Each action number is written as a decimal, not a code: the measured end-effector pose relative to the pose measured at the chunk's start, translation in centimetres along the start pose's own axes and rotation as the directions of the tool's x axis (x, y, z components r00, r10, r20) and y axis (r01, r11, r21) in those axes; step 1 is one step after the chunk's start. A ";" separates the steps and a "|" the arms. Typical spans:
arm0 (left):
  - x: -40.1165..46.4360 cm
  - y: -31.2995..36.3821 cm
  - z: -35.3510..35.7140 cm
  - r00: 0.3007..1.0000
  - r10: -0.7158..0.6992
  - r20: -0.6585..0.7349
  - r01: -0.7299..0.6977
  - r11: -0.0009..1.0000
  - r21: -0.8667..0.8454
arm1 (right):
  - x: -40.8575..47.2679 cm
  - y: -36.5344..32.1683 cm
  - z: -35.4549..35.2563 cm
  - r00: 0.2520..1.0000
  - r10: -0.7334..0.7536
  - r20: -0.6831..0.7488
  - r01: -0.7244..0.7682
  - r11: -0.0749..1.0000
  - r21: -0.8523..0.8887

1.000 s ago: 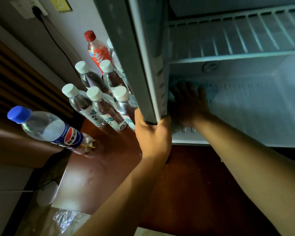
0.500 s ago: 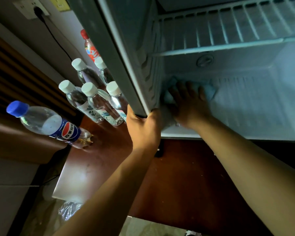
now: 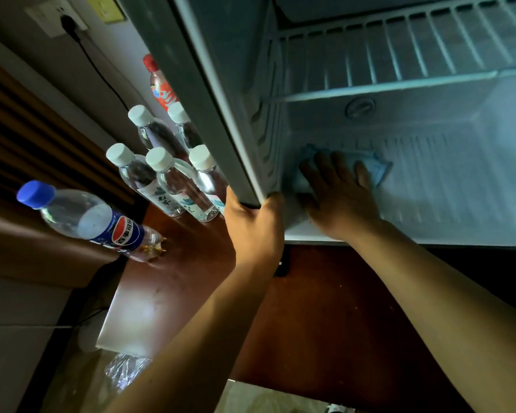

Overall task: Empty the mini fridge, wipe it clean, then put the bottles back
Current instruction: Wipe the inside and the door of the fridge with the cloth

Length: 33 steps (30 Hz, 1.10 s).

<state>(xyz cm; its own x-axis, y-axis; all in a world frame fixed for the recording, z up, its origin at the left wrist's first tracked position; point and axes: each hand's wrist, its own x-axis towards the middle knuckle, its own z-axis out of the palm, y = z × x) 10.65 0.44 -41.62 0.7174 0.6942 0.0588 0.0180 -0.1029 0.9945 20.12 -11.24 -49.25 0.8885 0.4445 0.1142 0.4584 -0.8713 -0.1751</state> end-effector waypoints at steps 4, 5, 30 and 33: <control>-0.1 -0.1 0.0 1.000 0.006 0.005 -0.006 1.000 -0.016 | 1.4 0.5 0.2 0.999 0.008 0.035 -0.009 1.000 0.008; -0.1 -0.1 0.1 1.000 0.012 0.008 -0.012 1.000 -0.021 | 1.9 0.8 0.2 0.999 0.008 0.044 -0.009 1.000 0.016; 0.2 0.0 -0.2 1.000 0.010 0.000 -0.010 0.999 0.041 | -3.2 -1.1 -0.5 1.000 -0.006 -0.001 0.005 1.000 -0.019; 0.2 -0.1 -0.3 1.000 0.002 0.006 -0.002 0.999 0.037 | -3.2 -1.2 -0.7 1.000 -0.008 0.009 0.008 1.000 -0.008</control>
<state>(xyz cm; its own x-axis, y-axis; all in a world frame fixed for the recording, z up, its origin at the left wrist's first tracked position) 10.63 0.81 -41.67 0.7217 0.6896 0.0602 0.0422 -0.1306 0.9905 16.67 -11.78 -48.67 0.8851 0.4530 0.1069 0.4652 -0.8695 -0.1660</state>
